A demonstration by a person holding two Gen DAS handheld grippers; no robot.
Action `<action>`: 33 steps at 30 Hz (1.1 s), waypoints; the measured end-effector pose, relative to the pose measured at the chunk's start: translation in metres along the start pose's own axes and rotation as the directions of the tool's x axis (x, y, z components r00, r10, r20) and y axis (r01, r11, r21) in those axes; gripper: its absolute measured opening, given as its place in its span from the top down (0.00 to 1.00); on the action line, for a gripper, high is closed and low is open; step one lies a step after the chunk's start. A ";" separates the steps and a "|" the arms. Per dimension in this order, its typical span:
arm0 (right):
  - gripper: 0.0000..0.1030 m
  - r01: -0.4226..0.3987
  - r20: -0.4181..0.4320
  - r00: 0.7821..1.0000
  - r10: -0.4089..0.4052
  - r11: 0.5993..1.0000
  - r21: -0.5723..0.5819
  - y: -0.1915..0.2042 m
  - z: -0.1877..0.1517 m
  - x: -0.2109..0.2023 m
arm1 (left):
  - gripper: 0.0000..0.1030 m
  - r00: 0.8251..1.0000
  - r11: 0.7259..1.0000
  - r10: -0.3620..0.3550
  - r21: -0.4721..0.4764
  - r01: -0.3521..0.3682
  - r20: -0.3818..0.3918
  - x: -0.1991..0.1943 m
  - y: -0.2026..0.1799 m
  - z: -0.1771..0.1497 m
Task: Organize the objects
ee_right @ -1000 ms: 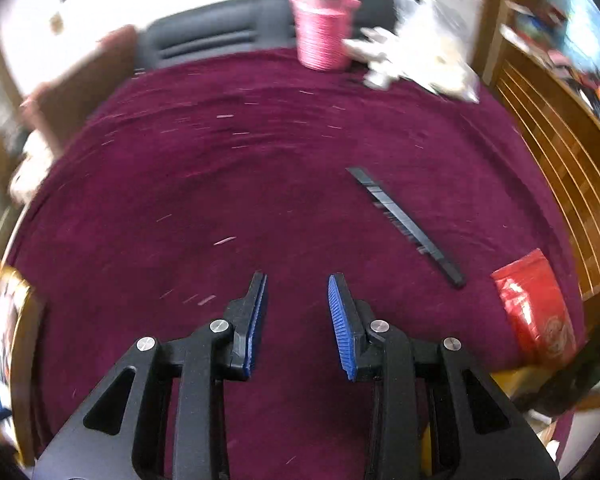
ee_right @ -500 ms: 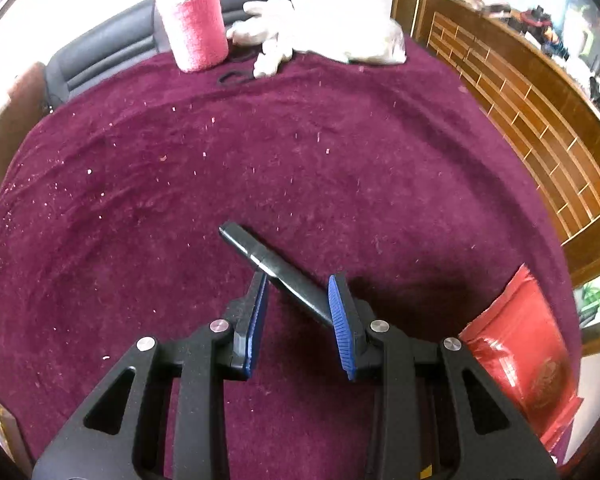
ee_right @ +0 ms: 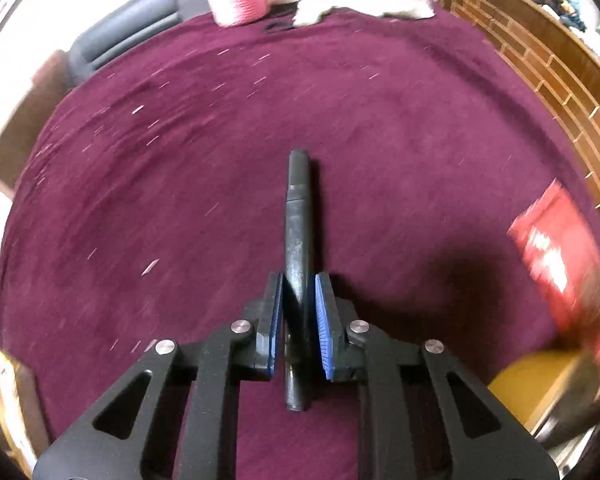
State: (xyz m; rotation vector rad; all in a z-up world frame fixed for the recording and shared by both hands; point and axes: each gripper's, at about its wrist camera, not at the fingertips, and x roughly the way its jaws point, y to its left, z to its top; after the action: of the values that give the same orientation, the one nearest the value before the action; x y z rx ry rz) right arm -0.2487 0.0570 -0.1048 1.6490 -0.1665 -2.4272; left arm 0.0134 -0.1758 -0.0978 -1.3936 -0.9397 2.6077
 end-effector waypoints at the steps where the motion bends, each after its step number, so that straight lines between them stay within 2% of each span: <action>1: 0.86 -0.020 -0.006 1.000 0.020 1.000 -0.010 0.006 -0.008 -0.002 | 0.41 1.000 1.000 -0.003 -0.013 0.003 -0.003 0.001 0.002 -0.001; 4: 0.86 -0.113 -0.029 0.993 0.111 0.990 -0.080 0.036 -0.060 -0.014 | 0.41 0.999 0.996 -0.040 -0.078 0.038 -0.024 0.004 0.011 -0.003; 9: 0.85 -0.247 -0.061 0.969 0.240 0.930 -0.272 0.081 -0.153 -0.038 | 0.41 0.994 0.988 -0.087 -0.130 0.079 -0.059 0.012 0.016 -0.007; 11: 0.85 -0.285 -0.066 0.958 0.278 0.909 -0.304 0.088 -0.180 -0.045 | 0.42 0.989 0.981 -0.112 -0.167 0.095 -0.093 0.021 0.017 -0.010; 13: 0.85 -0.345 -0.090 0.938 0.333 0.888 -0.303 0.091 -0.202 -0.050 | 0.42 0.985 0.979 -0.126 -0.177 0.104 -0.118 0.029 0.016 -0.013; 15: 0.85 -0.378 -0.110 0.926 0.362 0.878 -0.293 0.091 -0.212 -0.052 | 0.44 0.979 0.974 -0.141 -0.199 0.110 -0.150 0.037 0.015 -0.018; 17: 0.85 -0.439 -0.147 0.898 0.414 0.853 -0.282 0.093 -0.225 -0.054 | 0.44 0.973 0.970 -0.157 -0.211 0.120 -0.169 0.043 0.014 -0.023; 19: 0.85 -0.456 -0.150 0.890 0.431 0.842 -0.289 0.095 -0.235 -0.055 | 0.44 0.973 0.968 -0.148 -0.225 0.106 -0.176 0.047 0.015 -0.026; 21: 0.85 -0.472 -0.146 0.882 0.449 0.837 -0.275 0.092 -0.240 -0.056 | 0.58 0.977 0.970 -0.125 -0.227 0.083 -0.175 0.048 0.015 -0.030; 24: 0.85 -0.490 -0.137 0.872 0.470 0.838 -0.242 0.091 -0.241 -0.054 | 0.70 0.976 0.962 -0.129 -0.262 0.080 -0.175 0.047 0.022 -0.033; 29: 0.85 -0.572 -0.161 0.820 0.549 0.790 -0.222 0.089 -0.245 -0.057 | 0.77 0.973 0.943 -0.158 -0.318 0.098 -0.169 0.051 0.033 -0.039; 30: 0.85 -0.563 -0.161 0.826 0.540 0.792 -0.235 0.092 -0.248 -0.058 | 0.84 0.975 0.945 -0.150 -0.314 0.092 -0.166 0.051 0.034 -0.040; 31: 0.85 -0.552 -0.161 0.834 0.529 0.797 -0.244 0.096 -0.250 -0.058 | 0.87 0.977 0.946 -0.137 -0.314 0.080 -0.165 0.050 0.035 -0.042; 33: 0.85 -0.547 -0.168 0.837 0.521 0.797 -0.255 0.099 -0.253 -0.059 | 0.87 0.978 0.942 -0.142 -0.325 0.086 -0.154 0.047 0.038 -0.045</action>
State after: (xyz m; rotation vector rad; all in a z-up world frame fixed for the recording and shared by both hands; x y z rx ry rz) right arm 0.0176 -0.0211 -0.1247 1.3439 -0.2125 -1.8435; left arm 0.0286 -0.1703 -0.1712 -1.5494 -1.4125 2.2780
